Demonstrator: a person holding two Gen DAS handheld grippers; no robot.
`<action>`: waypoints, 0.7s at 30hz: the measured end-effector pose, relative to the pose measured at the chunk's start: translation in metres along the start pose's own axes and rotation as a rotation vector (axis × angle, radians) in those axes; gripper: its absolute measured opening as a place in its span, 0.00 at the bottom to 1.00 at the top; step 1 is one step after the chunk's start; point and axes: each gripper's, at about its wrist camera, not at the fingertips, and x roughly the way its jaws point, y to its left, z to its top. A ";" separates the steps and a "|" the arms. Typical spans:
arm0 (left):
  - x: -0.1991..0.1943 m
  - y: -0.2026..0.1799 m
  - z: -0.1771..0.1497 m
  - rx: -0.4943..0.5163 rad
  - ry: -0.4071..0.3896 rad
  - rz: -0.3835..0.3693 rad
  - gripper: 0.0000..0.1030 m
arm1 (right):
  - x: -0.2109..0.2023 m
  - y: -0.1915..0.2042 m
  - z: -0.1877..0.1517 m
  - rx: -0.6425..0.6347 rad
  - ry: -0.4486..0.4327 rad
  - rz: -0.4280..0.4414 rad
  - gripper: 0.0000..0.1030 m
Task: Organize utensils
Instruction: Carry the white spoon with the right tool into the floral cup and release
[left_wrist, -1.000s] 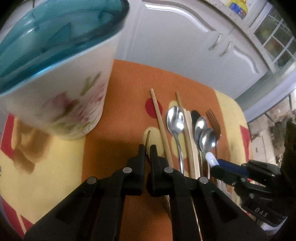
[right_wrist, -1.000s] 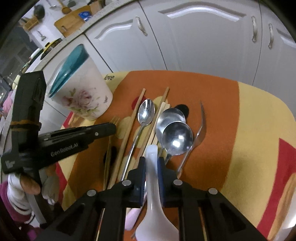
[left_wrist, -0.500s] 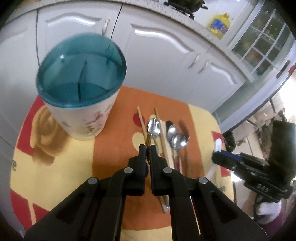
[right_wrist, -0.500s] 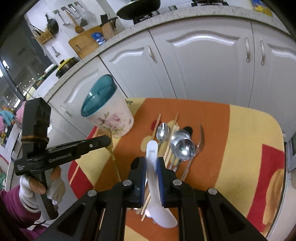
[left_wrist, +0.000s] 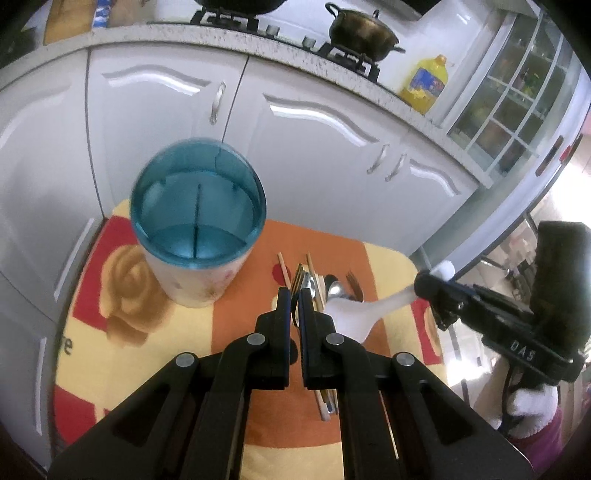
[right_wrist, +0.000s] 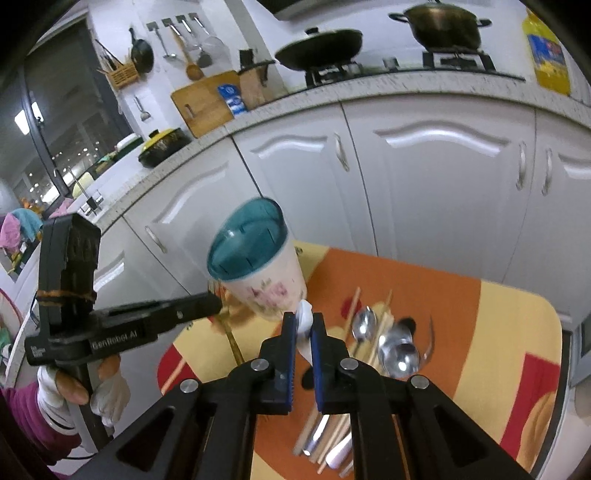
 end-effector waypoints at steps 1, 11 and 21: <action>-0.003 0.001 0.003 -0.004 -0.008 -0.003 0.02 | -0.001 0.003 0.004 -0.006 -0.009 0.002 0.07; -0.047 0.025 0.065 -0.021 -0.167 0.064 0.02 | -0.009 0.036 0.070 -0.060 -0.125 0.049 0.07; -0.024 0.061 0.111 -0.003 -0.241 0.267 0.02 | 0.041 0.069 0.111 -0.142 -0.109 0.043 0.07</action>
